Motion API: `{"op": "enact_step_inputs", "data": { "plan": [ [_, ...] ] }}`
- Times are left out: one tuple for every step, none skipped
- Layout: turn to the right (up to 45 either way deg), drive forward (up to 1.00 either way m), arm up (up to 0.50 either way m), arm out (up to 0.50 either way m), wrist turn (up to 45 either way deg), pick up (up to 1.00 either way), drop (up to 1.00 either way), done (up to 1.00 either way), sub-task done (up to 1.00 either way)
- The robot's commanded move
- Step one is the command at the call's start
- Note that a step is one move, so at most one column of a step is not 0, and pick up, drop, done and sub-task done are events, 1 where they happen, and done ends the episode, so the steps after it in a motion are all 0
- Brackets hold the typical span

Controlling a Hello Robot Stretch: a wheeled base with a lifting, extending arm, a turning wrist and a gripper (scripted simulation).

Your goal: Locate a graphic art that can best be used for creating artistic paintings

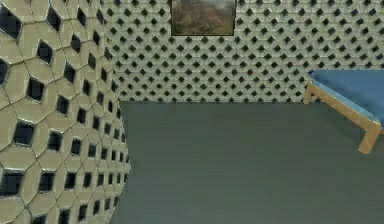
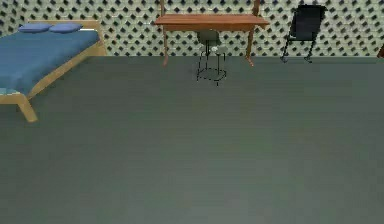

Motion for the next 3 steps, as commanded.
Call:
{"op": "enact_step_inputs", "data": {
  "plan": [
    [0.0,1.0,0.0,0.0,0.0,0.0,0.0,0.0,0.0],
    [0.0,0.85,0.0,0.0,0.0,0.0,0.0,0.0,0.0],
    [-30.0,0.0,0.0,0.0,0.0,0.0,0.0,0.0,0.0]
  ]
}}
